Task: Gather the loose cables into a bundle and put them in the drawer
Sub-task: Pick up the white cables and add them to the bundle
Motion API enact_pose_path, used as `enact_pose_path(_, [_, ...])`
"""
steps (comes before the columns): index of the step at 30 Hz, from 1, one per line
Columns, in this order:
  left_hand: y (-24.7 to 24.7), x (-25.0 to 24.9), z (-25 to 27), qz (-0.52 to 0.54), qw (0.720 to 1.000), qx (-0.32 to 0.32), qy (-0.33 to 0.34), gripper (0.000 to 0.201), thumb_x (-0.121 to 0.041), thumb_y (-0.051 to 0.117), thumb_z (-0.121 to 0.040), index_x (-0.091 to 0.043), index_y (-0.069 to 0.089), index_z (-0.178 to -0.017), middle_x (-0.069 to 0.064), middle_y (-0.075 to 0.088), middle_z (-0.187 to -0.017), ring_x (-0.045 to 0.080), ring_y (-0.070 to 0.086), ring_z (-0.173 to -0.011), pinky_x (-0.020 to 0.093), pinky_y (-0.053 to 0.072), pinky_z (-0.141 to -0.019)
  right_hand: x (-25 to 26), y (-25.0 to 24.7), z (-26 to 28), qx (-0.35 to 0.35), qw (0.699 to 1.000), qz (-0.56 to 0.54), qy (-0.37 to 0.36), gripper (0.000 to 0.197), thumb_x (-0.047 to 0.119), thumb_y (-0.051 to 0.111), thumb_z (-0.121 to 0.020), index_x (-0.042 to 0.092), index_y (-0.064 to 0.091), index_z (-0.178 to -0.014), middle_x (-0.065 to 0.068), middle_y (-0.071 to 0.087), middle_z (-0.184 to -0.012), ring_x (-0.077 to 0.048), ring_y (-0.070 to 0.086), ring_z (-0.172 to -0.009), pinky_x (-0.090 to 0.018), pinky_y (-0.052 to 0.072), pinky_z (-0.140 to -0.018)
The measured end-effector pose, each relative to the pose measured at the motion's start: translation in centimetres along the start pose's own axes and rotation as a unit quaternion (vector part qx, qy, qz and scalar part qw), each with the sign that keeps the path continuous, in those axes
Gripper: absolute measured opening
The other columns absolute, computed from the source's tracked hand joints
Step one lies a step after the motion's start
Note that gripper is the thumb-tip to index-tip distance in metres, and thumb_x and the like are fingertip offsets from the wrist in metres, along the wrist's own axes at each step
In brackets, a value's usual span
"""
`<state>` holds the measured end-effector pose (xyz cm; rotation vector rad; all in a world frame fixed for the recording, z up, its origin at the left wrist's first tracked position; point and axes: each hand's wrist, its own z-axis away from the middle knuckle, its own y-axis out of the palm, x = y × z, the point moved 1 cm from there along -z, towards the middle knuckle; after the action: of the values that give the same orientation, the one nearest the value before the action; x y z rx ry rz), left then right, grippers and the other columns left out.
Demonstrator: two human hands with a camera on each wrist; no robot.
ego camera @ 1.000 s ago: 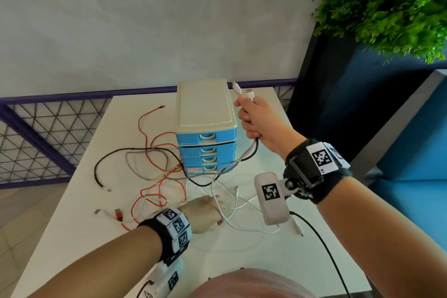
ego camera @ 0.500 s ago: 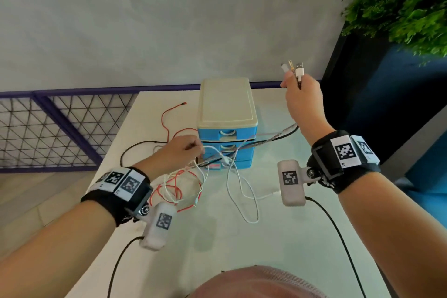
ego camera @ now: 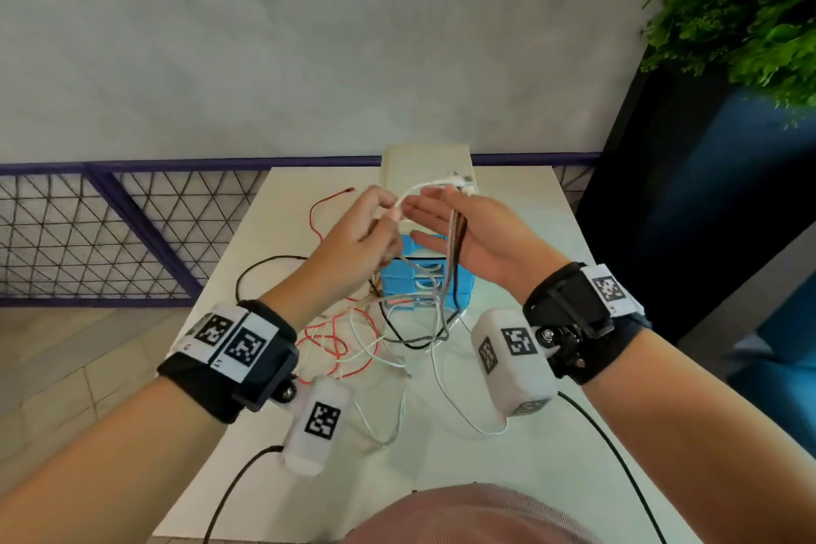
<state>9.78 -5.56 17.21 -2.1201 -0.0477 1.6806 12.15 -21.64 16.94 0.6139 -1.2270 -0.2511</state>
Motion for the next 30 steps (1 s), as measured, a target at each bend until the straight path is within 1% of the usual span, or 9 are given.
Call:
enact_pose_path(4, [0.7, 0.0, 0.1, -0.04, 0.998, 0.053, 0.008, 0.019, -0.023, 0.041, -0.1, -0.017, 0.055, -0.089, -0.002, 0.069, -0.069, 0.003, 0.05, -0.048, 0.018, 0.039, -0.053, 0.4, 1.4, 0.0, -0.002, 0.995, -0.076, -0.064, 0.031, 0.025, 0.031, -0.105, 0.006, 0.054, -0.105, -0.013, 0.071, -0.103, -0.022, 0.072, -0.093, -0.038, 0.056, -0.088])
enact_pose_path(7, [1.0, -0.1, 0.3, -0.096, 0.994, 0.048, 0.035, 0.033, -0.035, 0.042, -0.099, -0.022, 0.062, -0.076, -0.006, 0.075, -0.08, 0.003, 0.067, -0.081, 0.028, 0.048, -0.084, 0.6, 2.3, 0.0, -0.029, 0.986, -0.132, -0.094, 0.03, 0.023, 0.031, -0.106, 0.011, 0.05, -0.086, -0.002, 0.062, -0.068, -0.015, 0.065, -0.06, -0.035, 0.058, -0.073])
enact_pose_path(10, [1.3, -0.5, 0.6, -0.063, 0.996, 0.015, 0.066, 0.037, -0.031, 0.041, -0.099, -0.014, 0.056, -0.07, -0.006, 0.062, -0.062, 0.009, 0.058, -0.065, 0.028, 0.046, -0.073, 1.2, 3.0, 0.2, -0.041, 0.982, -0.146, -0.111, 0.029, 0.025, 0.033, -0.105, 0.014, 0.044, -0.081, 0.005, 0.039, -0.054, -0.008, 0.038, -0.041, -0.023, 0.046, -0.044])
enact_pose_path(13, [1.8, -0.6, 0.5, -0.048, 0.996, 0.019, 0.07, 0.038, -0.03, 0.039, -0.1, -0.009, 0.05, -0.07, -0.006, 0.048, -0.059, 0.01, 0.042, -0.056, 0.024, 0.036, -0.059, 1.6, 3.4, 0.3, -0.046, 0.986, -0.08, -0.141, 0.028, 0.025, 0.034, -0.105, 0.015, 0.044, -0.081, 0.006, 0.033, -0.053, -0.006, 0.026, -0.039, -0.019, 0.026, -0.037])
enact_pose_path(18, [0.4, 3.1, 0.3, -0.318, 0.941, 0.085, 0.081, 0.048, -0.043, 0.034, -0.099, -0.024, 0.042, -0.057, -0.008, 0.049, -0.049, 0.006, 0.048, -0.049, 0.027, 0.034, -0.081, 2.8, 3.5, 0.4, -0.109, 0.971, -0.004, -0.214, 0.03, 0.025, 0.033, -0.105, 0.017, 0.044, -0.078, 0.008, 0.032, -0.051, -0.005, 0.023, -0.039, -0.018, 0.018, -0.037])
enact_pose_path(21, [-1.3, 7.6, 2.0, -0.295, 0.946, 0.132, -0.029, 0.039, -0.04, 0.038, -0.099, -0.022, 0.047, -0.065, -0.007, 0.052, -0.055, 0.008, 0.049, -0.051, 0.026, 0.039, -0.063, 5.9, 3.0, 0.6, -0.135, 0.956, -0.016, -0.261, 0.031, 0.023, 0.032, -0.105, 0.018, 0.042, -0.076, 0.01, 0.033, -0.047, -0.005, 0.023, -0.037, -0.016, 0.017, -0.036])
enact_pose_path(24, [-2.6, 10.4, 4.0, -0.285, 0.937, 0.149, -0.138, 0.031, -0.04, 0.044, -0.097, -0.022, 0.06, -0.077, -0.008, 0.057, -0.06, -0.002, 0.05, -0.051, 0.018, 0.041, -0.062, 8.0, 2.4, 0.9, -0.153, 0.944, -0.026, -0.292, 0.03, 0.021, 0.032, -0.104, 0.017, 0.042, -0.077, 0.009, 0.033, -0.047, -0.006, 0.024, -0.038, -0.016, 0.018, -0.035])
enact_pose_path(26, [-3.0, 11.7, 5.2, -0.338, 0.911, 0.166, -0.17, 0.037, -0.043, 0.044, -0.096, -0.015, 0.066, -0.085, -0.005, 0.066, -0.066, -0.002, 0.058, -0.063, 0.014, 0.04, -0.075, 8.9, 2.4, 1.0, -0.156, 0.938, -0.032, -0.309, 0.029, 0.022, 0.032, -0.104, 0.017, 0.042, -0.078, 0.009, 0.034, -0.048, -0.006, 0.024, -0.039, -0.017, 0.019, -0.037])
enact_pose_path(30, [-3.9, 14.9, 7.1, -0.47, 0.835, 0.177, -0.223, 0.042, -0.048, 0.038, -0.094, -0.021, 0.055, -0.068, -0.004, 0.059, -0.063, 0.015, 0.055, -0.072, 0.036, 0.025, -0.109, 10.3, 2.6, 1.1, -0.154, 0.932, -0.046, -0.325, 0.029, 0.023, 0.032, -0.105, 0.017, 0.042, -0.078, 0.009, 0.034, -0.049, -0.007, 0.024, -0.039, -0.017, 0.018, -0.038])
